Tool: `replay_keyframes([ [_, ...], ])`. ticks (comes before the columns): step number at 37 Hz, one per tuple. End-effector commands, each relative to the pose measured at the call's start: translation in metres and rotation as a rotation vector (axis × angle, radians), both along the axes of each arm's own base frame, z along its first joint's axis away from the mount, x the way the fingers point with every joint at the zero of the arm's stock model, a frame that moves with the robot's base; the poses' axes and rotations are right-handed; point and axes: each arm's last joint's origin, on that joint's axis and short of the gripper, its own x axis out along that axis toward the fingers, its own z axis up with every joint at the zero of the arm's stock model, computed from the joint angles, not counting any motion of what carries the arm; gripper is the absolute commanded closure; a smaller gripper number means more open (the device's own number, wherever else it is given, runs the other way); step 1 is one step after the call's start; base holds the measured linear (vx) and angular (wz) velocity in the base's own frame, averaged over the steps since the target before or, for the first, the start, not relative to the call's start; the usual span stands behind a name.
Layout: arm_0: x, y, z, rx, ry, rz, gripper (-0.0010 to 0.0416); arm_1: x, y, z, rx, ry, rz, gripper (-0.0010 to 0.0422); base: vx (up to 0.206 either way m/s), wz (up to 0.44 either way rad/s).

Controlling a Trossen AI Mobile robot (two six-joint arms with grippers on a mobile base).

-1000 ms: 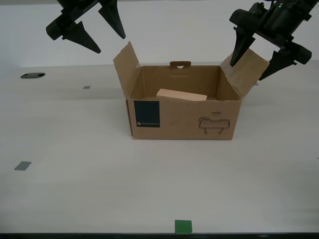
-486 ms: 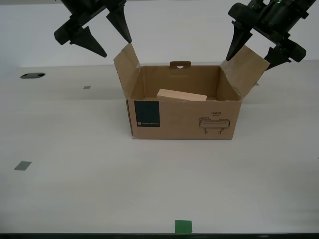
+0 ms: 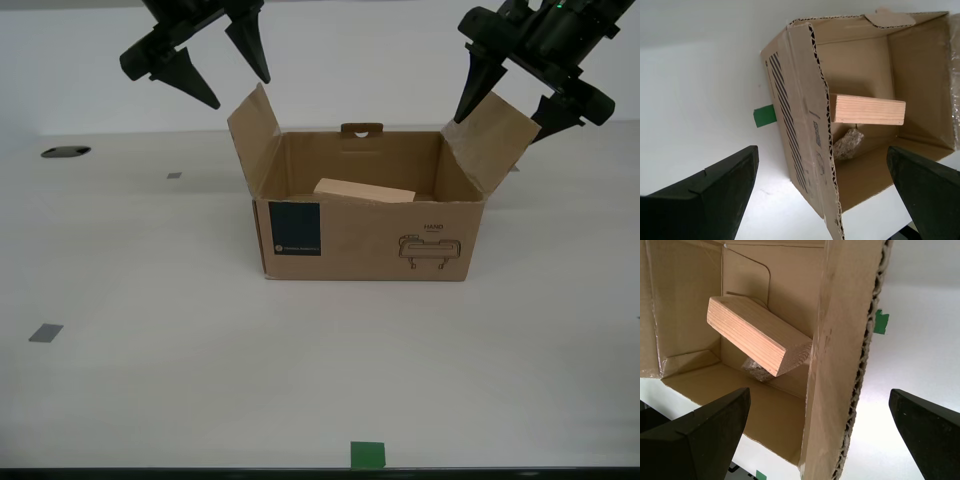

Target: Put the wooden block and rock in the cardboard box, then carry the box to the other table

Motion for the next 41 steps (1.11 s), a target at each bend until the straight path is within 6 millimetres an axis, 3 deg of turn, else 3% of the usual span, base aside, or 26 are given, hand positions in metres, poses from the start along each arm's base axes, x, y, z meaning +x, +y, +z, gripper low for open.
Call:
replay_keyframes([
  [1, 0.0, 0.0, 0.0, 0.006, -0.001, 0.003, 0.0019, 0.001, -0.004, 0.0, 0.021, 0.003, -0.002, 0.0062, 0.0, 0.0],
  [18, 0.0, 0.0, 0.0, 0.007, -0.004, 0.004, 0.0019, -0.007, -0.021, -0.001, 0.07, -0.019, -0.026, 0.0062, 0.0, 0.0],
  [32, 0.0, 0.0, 0.0, 0.006, -0.005, 0.005, 0.0018, -0.008, -0.023, -0.001, 0.095, -0.03, -0.014, 0.0062, 0.0, 0.0],
  [41, 0.0, 0.0, 0.0, 0.006, -0.005, 0.006, 0.0019, -0.006, -0.024, -0.013, 0.095, -0.026, -0.011, 0.0062, 0.0, 0.0],
])
